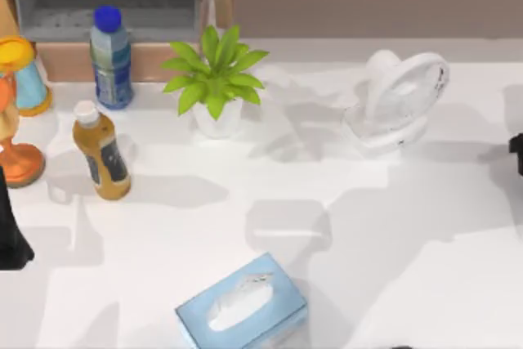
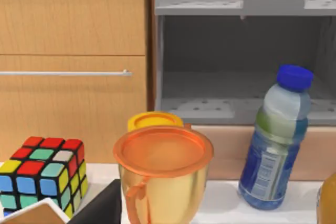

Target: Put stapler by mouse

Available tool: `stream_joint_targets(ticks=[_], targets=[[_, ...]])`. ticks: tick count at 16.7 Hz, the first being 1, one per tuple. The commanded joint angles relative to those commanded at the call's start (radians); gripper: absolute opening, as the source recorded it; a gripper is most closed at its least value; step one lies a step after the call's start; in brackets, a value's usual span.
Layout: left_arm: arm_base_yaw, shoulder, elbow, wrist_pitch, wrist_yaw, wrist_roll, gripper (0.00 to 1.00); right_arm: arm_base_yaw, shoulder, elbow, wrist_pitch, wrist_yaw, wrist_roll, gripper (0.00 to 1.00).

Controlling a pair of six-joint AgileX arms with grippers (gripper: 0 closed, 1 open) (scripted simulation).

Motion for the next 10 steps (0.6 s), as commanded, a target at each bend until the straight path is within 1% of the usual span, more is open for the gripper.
stream_joint_targets(ticks=[8,9,10], targets=[[0.0,0.0,0.0,0.0,0.0,0.0,1.0,0.0,0.0,0.0,0.0,0.0,0.0,0.02],[0.0,0.0,0.0,0.0,0.0,0.0,1.0,0.0,0.0,0.0,0.0,0.0,0.0,0.0],[0.0,0.0,0.0,0.0,0.0,0.0,1.0,0.0,0.0,0.0,0.0,0.0,0.0,0.0]])
